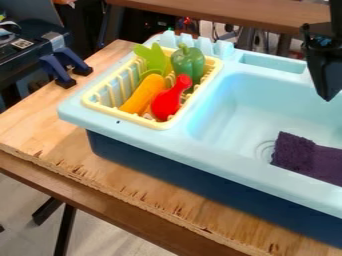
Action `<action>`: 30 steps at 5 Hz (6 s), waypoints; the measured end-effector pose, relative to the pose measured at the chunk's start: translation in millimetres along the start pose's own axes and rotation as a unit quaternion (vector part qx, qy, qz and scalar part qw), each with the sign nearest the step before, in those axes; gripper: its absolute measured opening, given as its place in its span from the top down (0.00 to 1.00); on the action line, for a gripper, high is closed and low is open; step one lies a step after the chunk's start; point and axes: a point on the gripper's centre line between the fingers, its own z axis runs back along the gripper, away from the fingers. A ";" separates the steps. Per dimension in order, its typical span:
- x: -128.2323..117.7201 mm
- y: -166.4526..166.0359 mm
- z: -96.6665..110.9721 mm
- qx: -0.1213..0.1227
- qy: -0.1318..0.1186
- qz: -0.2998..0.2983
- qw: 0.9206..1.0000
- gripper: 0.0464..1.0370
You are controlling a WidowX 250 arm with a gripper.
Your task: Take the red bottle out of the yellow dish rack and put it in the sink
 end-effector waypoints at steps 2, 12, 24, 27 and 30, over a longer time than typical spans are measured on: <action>-9.8 12.4 -7.0 0.047 0.047 0.008 0.998 0.03; -60.5 127.3 46.5 0.316 0.169 -0.014 0.933 0.03; -69.3 137.6 52.9 0.307 0.051 0.035 0.950 0.71; -16.6 92.6 78.3 0.256 -0.096 -0.077 0.959 0.71; -23.5 96.8 44.4 0.118 -0.053 -0.016 0.991 0.71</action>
